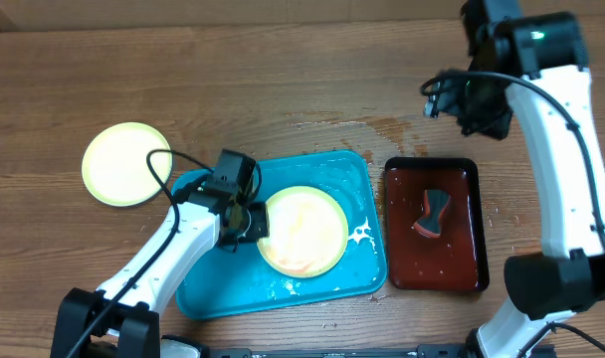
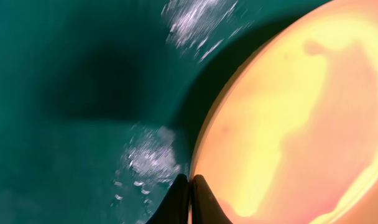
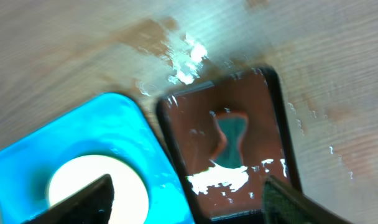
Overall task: Clean dirty plates on tray and stack at the side
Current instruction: 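Raise the right arm away to the upper right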
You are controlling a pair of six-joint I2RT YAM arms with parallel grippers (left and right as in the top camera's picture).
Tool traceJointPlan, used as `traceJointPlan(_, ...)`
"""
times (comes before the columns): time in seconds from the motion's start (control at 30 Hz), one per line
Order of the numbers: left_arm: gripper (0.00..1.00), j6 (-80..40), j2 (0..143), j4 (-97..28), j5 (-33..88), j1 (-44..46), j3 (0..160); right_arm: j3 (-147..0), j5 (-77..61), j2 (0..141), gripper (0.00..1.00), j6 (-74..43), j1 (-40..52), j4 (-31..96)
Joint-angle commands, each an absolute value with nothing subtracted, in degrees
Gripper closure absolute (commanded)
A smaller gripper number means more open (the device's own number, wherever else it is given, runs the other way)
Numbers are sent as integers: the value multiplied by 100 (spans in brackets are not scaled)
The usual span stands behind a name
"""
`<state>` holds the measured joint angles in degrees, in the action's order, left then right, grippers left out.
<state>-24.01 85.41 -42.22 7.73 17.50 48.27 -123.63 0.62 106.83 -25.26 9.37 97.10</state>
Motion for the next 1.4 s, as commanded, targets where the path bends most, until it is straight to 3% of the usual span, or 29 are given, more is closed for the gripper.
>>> traceJointPlan(0.0,96,-2366,8536,-4252,956,1730,5181,-13067,-427,10466,12,-2263,902,9706)
traceJointPlan(0.07,95,-2239,8538,-4257,1044,1728,5210,-13419,-760,10447,10,-2084,902,9706)
traceJointPlan(0.13,87,-2222,8538,-4292,1011,1728,5207,-13690,-1068,10429,1,-1979,902,9706)
traceJointPlan(0.23,74,-2119,8538,-4331,1011,1728,5207,-14014,-1369,10366,0,-1944,902,9706)
traceJointPlan(0.3,70,-2047,8538,-4357,1011,1728,5205,-14114,-1472,10320,0,-1942,902,9706)
traceJointPlan(0.37,59,-1988,8541,-4390,1004,1728,5192,-14180,-1590,10256,0,-1942,902,9706)
traceJointPlan(0.77,51,-1125,9255,-3846,1131,1723,5135,-14188,-2877,9675,0,-1232,904,9684)
traceJointPlan(0.83,53,-1111,9450,-3691,1260,1723,5135,-14188,-3059,9555,0,-1146,904,9657)
traceJointPlan(0.97,69,-1114,9692,-3459,1570,1723,5135,-14188,-3057,9292,0,-1146,904,9636)
traceJointPlan(1.13,60,-1114,9878,-3295,1772,1723,5135,-14188,-3059,8947,0,-1149,904,9673)
traceJointPlan(1.2,96,-1116,9911,-3297,1756,1723,5135,-14188,-3059,8790,0,-1149,904,9666)
traceJointPlan(1.37,96,-1245,9911,-3275,1765,1723,5137,-14188,-3057,8438,0,-1146,904,9618)
